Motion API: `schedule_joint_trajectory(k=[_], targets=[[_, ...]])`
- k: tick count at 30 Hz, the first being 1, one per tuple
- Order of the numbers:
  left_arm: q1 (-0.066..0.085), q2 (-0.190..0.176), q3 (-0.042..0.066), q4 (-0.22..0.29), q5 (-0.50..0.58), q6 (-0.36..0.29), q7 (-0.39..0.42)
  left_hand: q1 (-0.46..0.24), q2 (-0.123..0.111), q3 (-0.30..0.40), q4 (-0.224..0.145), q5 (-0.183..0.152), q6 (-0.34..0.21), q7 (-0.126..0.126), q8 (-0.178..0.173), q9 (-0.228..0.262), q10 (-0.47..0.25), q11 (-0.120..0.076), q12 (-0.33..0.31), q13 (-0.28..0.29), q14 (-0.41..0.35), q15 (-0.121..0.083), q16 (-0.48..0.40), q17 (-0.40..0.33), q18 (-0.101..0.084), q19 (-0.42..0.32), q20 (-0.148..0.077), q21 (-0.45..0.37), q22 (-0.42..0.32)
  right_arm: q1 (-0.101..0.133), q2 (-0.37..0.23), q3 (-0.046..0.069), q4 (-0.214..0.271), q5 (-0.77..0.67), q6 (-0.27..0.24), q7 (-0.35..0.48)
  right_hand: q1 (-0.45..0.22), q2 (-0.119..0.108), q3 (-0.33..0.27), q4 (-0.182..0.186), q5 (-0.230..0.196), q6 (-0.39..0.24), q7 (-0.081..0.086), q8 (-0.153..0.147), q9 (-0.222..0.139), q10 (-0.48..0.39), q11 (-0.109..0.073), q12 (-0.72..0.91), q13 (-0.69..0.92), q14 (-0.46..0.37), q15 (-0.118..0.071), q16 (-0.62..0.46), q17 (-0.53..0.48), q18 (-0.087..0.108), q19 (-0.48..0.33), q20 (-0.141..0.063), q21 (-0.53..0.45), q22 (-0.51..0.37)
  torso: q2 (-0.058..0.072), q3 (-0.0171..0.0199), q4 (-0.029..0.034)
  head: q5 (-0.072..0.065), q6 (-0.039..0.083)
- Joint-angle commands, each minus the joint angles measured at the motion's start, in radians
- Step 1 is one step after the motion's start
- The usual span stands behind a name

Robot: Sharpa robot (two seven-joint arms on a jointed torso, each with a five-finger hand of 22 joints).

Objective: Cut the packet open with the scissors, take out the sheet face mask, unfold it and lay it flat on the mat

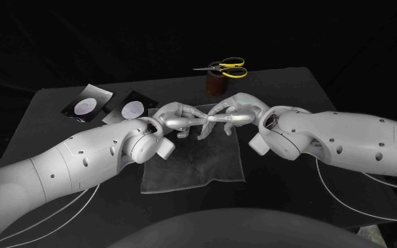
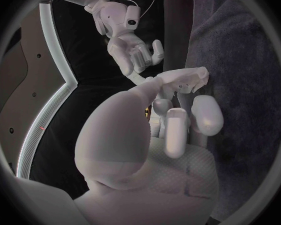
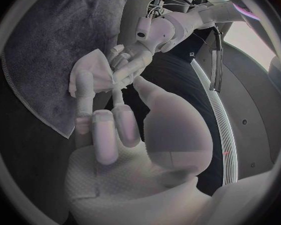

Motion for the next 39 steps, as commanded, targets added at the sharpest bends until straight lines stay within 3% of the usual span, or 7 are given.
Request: schedule_joint_trajectory(k=[1,14,24,39], targets=[[0.001,0.004,0.001,0.003,-0.011,-0.011,-0.005,0.003,-0.001,-0.001,-0.002,0.002,0.004,0.001,0.005,0.026,-0.002,-0.001,0.001,-0.002,0.010,-0.006,0.006,0.059,-0.009,0.001,-0.006,0.004,0.000,-0.001,0.005,0.000,0.001,-0.089,0.008,0.022,0.010,0.002,-0.017,0.002,0.005,0.017,-0.002,-0.004,-0.002,0.022,0.007,0.008,0.115,0.049,0.007,0.003,0.096,0.010,0.001,0.006,-0.007,-0.001,0.000,-0.0007,-0.0001,-0.001,0.000],[0.001,0.006,0.001,0.005,-0.013,-0.010,-0.005,0.003,-0.002,0.000,-0.002,0.002,0.004,0.001,0.006,0.027,-0.002,-0.001,0.000,-0.002,0.010,-0.006,0.006,0.059,-0.009,0.001,-0.006,0.004,0.000,-0.001,0.024,0.000,-0.016,-0.132,-0.022,-0.025,0.029,0.024,-0.044,0.009,0.004,0.057,-0.011,0.001,-0.005,0.024,-0.001,0.012,0.117,0.051,0.002,0.007,0.104,0.012,0.005,0.004,-0.008,-0.003,0.000,-0.0013,0.0009,-0.002,0.000],[0.001,0.005,0.001,0.008,-0.013,-0.008,-0.002,0.003,-0.003,-0.001,-0.002,0.002,0.004,0.001,0.008,0.027,-0.001,-0.001,0.001,0.000,0.010,-0.006,0.006,0.059,-0.009,0.001,-0.006,0.005,0.001,-0.001,0.034,0.000,-0.027,-0.184,-0.058,-0.087,0.057,0.059,-0.063,0.019,0.004,0.132,-0.038,0.024,-0.004,0.032,-0.024,0.025,0.124,0.060,-0.017,0.015,0.121,0.014,0.017,-0.008,-0.007,-0.003,0.000,-0.0009,-0.0003,-0.001,0.000],[0.001,0.006,0.001,0.013,-0.016,-0.005,-0.001,0.004,-0.006,-0.001,-0.003,0.002,0.005,0.000,0.010,0.028,-0.001,-0.001,0.000,0.001,0.010,-0.007,0.005,0.059,-0.009,0.001,-0.006,0.004,0.000,-0.002,0.042,0.000,-0.027,-0.233,-0.084,-0.136,0.062,0.057,-0.082,0.026,0.003,0.166,-0.054,0.039,-0.003,0.036,-0.038,0.028,0.125,0.063,-0.029,0.017,0.127,0.014,0.022,-0.017,-0.007,-0.003,0.000,-0.0004,0.0000,-0.006,0.000]])
